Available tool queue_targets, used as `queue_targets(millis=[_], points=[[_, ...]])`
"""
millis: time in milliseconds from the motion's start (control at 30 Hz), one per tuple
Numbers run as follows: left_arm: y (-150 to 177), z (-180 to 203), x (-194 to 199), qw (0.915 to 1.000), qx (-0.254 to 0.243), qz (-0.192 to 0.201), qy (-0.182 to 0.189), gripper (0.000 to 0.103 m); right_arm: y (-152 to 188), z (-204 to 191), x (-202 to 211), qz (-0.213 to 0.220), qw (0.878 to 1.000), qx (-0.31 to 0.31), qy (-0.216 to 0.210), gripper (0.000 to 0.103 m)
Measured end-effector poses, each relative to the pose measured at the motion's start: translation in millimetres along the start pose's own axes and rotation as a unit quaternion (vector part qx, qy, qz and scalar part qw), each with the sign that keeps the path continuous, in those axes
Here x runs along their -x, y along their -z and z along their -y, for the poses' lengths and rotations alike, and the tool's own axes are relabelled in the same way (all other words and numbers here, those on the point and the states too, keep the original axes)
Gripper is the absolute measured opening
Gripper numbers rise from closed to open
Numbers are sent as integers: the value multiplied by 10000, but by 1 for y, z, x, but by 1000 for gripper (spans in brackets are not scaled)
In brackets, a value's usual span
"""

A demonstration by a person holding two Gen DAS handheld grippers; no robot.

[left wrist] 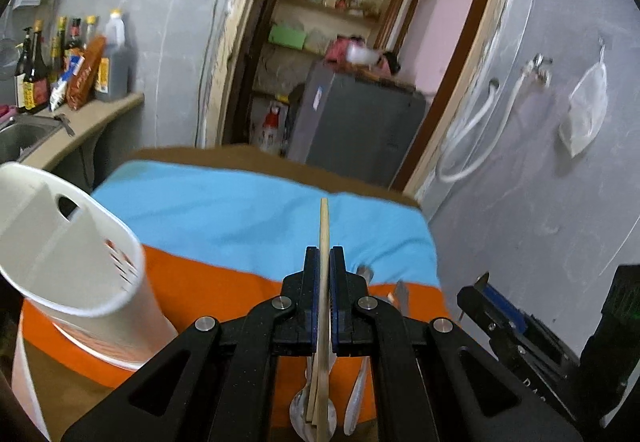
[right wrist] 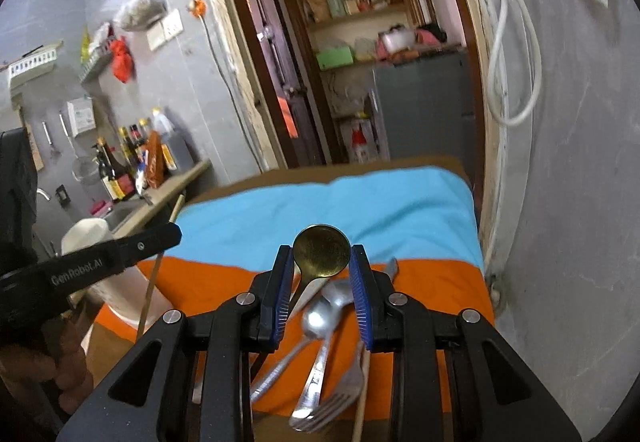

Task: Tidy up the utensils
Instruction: 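Lift the chopstick and gold spoon and lower them into the white holder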

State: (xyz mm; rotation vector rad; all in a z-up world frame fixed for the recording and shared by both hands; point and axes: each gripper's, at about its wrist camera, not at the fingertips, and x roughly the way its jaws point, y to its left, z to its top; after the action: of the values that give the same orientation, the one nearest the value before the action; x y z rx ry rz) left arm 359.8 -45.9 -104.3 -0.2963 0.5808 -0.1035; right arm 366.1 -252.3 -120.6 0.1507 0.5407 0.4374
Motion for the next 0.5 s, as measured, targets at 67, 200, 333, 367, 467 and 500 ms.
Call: queue_targets(millis=[67, 200, 333, 367, 467, 500], points=[[-10, -4, 15, 9999, 43, 148, 45, 2, -7, -8, 8, 110, 9999, 12, -26, 26], [-39, -23, 48, 9985, 206, 494, 152, 2, -22, -26, 23, 345, 9993, 91, -103, 26], [-70, -61, 74, 9952, 458, 842, 177, 2, -47, -58, 36, 714, 9970, 223, -219, 26], [-78, -73, 80, 9940, 518, 947, 162, 2, -50, -62, 38, 775, 9964, 231, -253, 26], [-96, -106, 97, 9907, 626, 1209, 26, 2, -65, -92, 39, 1076, 9929, 363, -350, 26], [-102, -116, 100, 9894, 634, 1310, -14, 2, -67, -98, 39, 1143, 9920, 379, -367, 26]])
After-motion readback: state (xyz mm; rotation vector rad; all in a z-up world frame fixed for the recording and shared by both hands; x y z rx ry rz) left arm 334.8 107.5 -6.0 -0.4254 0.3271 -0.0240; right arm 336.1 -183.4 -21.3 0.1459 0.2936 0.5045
